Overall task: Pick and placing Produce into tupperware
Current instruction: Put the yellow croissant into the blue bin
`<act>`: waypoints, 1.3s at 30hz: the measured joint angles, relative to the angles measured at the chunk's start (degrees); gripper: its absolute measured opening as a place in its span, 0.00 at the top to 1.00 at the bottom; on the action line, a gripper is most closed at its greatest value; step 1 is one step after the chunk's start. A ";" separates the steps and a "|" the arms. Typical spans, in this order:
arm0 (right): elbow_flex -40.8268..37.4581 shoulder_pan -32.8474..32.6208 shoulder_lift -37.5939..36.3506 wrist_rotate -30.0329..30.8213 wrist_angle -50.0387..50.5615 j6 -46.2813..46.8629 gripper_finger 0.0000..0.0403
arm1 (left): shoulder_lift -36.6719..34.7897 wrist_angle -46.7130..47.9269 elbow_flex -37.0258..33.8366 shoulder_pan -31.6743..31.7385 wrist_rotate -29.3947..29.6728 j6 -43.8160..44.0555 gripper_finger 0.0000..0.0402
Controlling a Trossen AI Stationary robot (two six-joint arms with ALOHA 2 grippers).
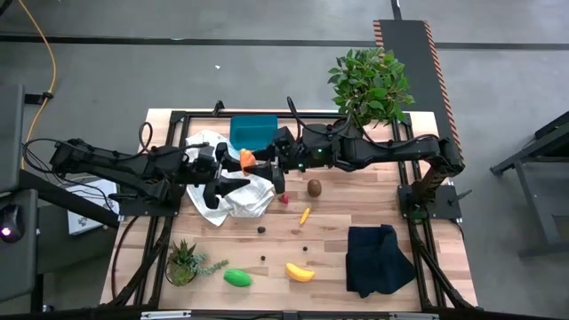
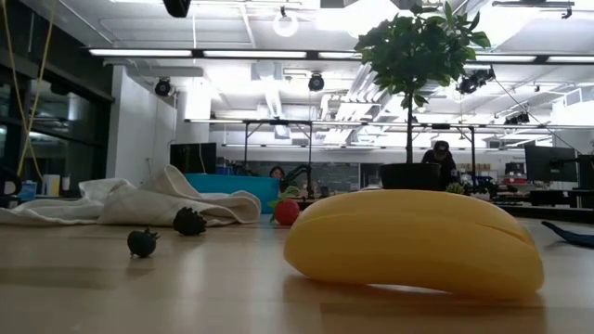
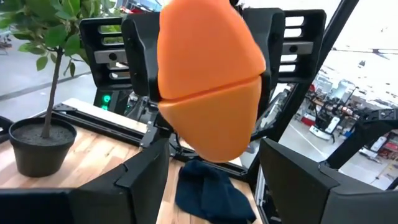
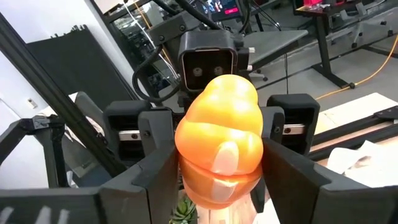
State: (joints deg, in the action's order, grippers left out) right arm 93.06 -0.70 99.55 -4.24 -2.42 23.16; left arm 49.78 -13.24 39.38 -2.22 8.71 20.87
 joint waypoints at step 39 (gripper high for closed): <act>0.00 -0.06 0.04 -0.10 -0.87 -1.18 0.51 | 3.37 -7.84 0.04 0.00 1.57 1.54 0.41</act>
State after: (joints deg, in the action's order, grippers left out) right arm 93.06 -0.75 99.59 -4.34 -3.28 21.98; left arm 53.15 -21.08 39.42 -2.22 10.28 22.41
